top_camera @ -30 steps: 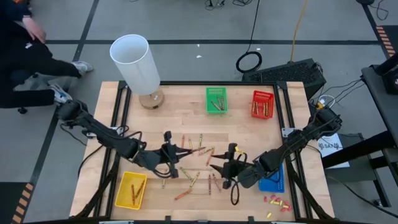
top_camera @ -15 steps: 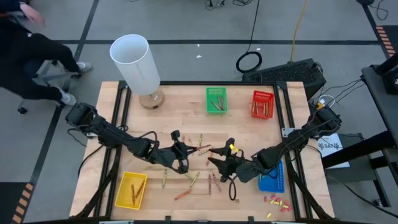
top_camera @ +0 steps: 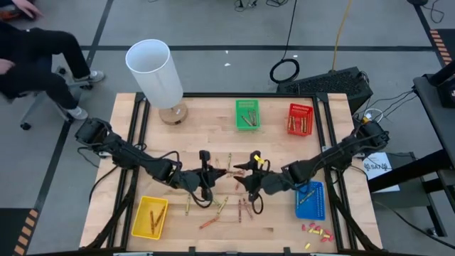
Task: Sort crayons
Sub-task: Put the red crayon into the green bin
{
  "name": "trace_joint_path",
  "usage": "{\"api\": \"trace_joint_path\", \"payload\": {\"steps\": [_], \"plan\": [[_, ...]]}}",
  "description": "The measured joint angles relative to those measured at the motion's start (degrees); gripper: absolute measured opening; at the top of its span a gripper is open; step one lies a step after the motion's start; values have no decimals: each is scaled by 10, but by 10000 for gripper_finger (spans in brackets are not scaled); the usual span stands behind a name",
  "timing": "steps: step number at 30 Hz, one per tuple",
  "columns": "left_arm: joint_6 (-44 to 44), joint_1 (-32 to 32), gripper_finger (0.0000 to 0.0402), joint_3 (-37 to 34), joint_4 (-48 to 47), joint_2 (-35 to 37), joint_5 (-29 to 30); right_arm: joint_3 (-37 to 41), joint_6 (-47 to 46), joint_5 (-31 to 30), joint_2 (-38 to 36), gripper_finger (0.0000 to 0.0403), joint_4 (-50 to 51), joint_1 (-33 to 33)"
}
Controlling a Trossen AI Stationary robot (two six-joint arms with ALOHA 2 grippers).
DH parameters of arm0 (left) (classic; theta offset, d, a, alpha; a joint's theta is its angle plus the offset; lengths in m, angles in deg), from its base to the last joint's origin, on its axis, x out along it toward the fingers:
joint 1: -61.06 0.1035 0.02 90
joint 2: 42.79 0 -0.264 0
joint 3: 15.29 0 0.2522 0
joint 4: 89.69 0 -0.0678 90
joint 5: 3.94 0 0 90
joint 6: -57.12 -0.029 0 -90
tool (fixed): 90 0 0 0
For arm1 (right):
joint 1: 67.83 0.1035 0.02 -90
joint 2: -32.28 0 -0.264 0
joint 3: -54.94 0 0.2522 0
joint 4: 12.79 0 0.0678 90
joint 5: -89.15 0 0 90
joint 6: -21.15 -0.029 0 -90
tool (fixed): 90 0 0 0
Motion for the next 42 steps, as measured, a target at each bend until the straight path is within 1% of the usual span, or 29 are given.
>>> {"api": "trace_joint_path", "payload": {"steps": [4,7,10,20,23,25,28,32,35,38,42], "plan": [[-15,1,8,0,-1,0,0,0,-10,6,0,167,1,-10],[-16,1,8,0,-1,0,0,0,-9,14,0,147,2,-10],[-16,1,8,0,-1,0,0,0,-12,36,0,119,4,-10],[-12,1,8,0,-3,0,0,0,-13,36,0,12,4,-10],[-11,1,17,0,-3,0,0,0,-13,35,0,9,4,-10],[-2,1,38,0,-3,0,1,0,-13,35,0,14,4,-10],[20,1,91,0,-2,0,11,0,-12,35,0,15,4,-10],[34,-5,172,0,-2,0,62,0,-9,34,-3,10,7,-15],[35,-14,218,0,4,1,93,0,-10,36,-14,9,23,-27],[38,-27,244,0,15,2,120,0,-10,36,-32,10,49,-42],[75,-40,250,0,15,2,126,0,-10,36,-61,10,83,-76]]}}
